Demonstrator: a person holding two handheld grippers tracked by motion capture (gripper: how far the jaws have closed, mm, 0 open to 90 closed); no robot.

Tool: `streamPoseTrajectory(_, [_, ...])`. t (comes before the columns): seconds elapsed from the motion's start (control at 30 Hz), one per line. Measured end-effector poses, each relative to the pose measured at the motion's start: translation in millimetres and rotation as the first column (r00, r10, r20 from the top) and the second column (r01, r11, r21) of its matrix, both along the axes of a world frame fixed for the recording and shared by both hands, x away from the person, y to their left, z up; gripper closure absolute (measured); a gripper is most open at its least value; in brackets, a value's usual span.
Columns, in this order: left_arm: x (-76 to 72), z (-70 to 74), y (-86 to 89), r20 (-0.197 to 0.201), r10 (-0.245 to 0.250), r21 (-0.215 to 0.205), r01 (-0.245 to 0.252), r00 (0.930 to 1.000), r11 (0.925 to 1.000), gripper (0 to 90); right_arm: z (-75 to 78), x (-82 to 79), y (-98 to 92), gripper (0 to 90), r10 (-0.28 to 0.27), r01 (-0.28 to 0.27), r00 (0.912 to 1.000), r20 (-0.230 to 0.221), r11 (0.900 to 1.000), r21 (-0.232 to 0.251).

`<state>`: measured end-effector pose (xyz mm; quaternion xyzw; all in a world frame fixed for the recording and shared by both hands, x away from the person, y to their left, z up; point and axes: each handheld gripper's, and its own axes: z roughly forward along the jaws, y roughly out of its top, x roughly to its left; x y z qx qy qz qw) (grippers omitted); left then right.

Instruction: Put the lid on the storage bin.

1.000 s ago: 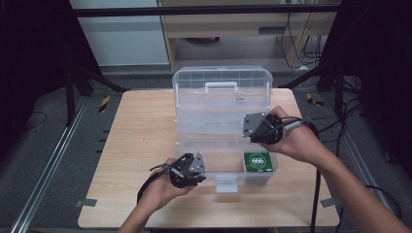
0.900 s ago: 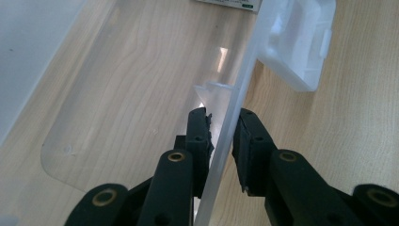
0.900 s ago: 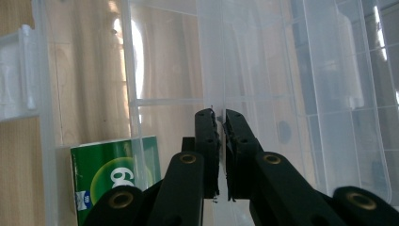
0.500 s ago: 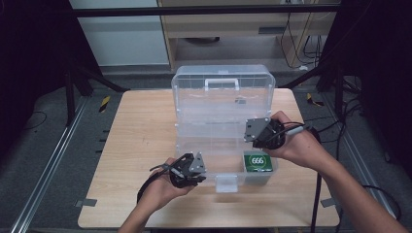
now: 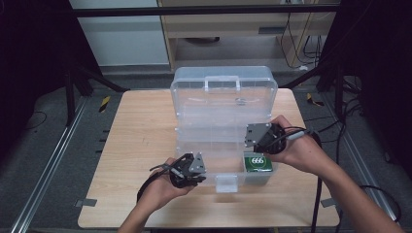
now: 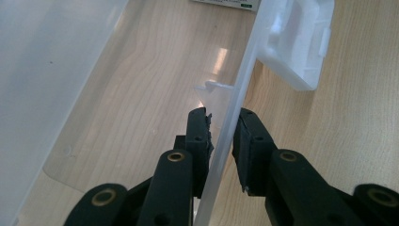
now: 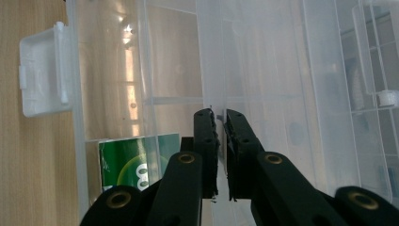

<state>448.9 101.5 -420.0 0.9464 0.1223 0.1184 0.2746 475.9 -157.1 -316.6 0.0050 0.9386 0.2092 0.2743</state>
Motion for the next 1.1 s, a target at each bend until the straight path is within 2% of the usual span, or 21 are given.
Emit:
streamPoseTrajectory(0.43, [-1.9, -0.5, -0.5, -0.003, 0.01, 0.002, -0.01, 0.9999, 0.9999, 76.1, -4.4, -5.5, -3.0, 84.2, 0.006, -0.006, 0.9999, -0.015, 1.0, 0.018])
streamPoseTrajectory(0.53, [-3.7, -1.0, -0.8, -0.005, 0.018, 0.001, -0.018, 0.9998, 0.9998, 76.1, -5.4, -7.2, -2.7, 84.2, 0.002, -0.002, 1.0, -0.005, 1.0, 0.02])
streamPoseTrajectory(0.63, [-5.0, -1.3, -1.2, 0.004, 0.02, 0.006, -0.02, 0.9998, 0.9998, 75.9, -5.8, -7.9, -3.2, 84.2, 0.005, -0.005, 1.0, -0.007, 1.0, 0.019])
streamPoseTrajectory(0.67, [-1.3, 0.1, -1.1, 0.041, -0.026, 0.026, 0.025, 0.9988, 0.9994, 75.9, -5.8, -7.9, -3.2, 84.2, 0.005, -0.005, 1.0, -0.007, 1.0, 0.019])
streamPoseTrajectory(1.1, [-2.4, -0.4, -1.5, 0.043, -0.019, 0.024, 0.018, 0.9989, 0.9996, 75.3, -10.1, -13.8, -3.4, 84.2, 0.015, -0.015, 0.9998, -0.015, 1.0, 0.01])
